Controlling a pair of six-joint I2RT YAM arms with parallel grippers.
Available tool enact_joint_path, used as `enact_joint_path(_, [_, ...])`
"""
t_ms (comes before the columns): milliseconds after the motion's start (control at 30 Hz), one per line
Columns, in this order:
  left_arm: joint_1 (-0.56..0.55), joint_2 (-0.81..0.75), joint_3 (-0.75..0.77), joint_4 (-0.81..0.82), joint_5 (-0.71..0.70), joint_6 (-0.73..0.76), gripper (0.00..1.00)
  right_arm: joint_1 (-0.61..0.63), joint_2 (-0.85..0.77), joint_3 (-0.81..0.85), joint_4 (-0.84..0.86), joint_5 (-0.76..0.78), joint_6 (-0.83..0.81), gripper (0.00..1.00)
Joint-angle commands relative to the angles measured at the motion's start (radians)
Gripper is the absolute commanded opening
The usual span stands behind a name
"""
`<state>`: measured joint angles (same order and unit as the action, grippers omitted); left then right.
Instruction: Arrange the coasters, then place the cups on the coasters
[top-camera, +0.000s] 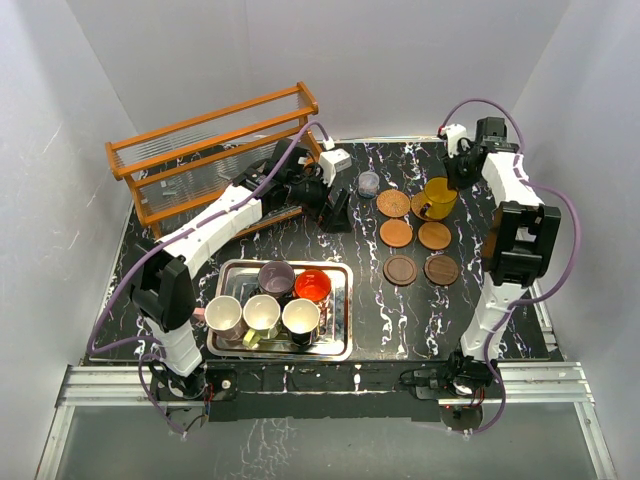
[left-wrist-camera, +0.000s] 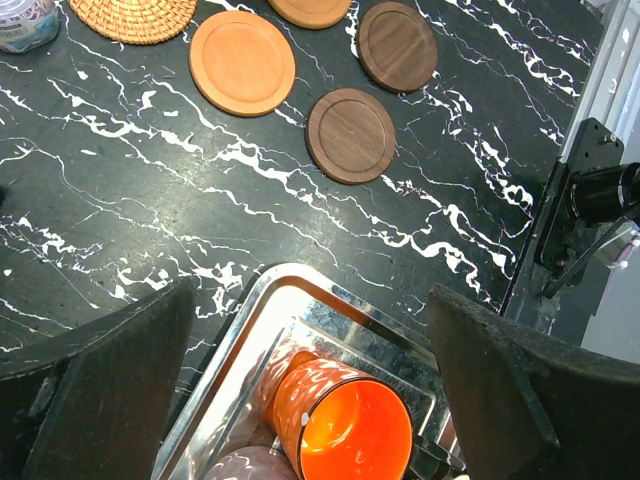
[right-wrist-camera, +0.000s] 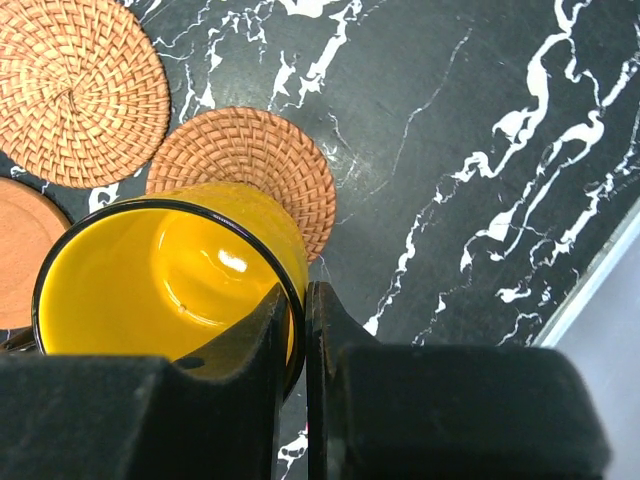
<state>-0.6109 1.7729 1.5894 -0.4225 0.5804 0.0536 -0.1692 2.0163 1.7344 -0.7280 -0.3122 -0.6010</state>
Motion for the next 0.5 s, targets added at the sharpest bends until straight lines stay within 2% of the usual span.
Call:
enact_joint_path(0, [-0.001,-0.061,-0.005,-0.009,0.053,0.025,0.99,-0.001,0.023,0.127,-0.028,-0.091,-0.057,0.00])
enact_joint_path(467, [-0.001,-0.055,-0.003,-0.012,0.075,0.042,0.99,-0.001,0.117,0.229,-0.051,-0.130,-0.071,0.00])
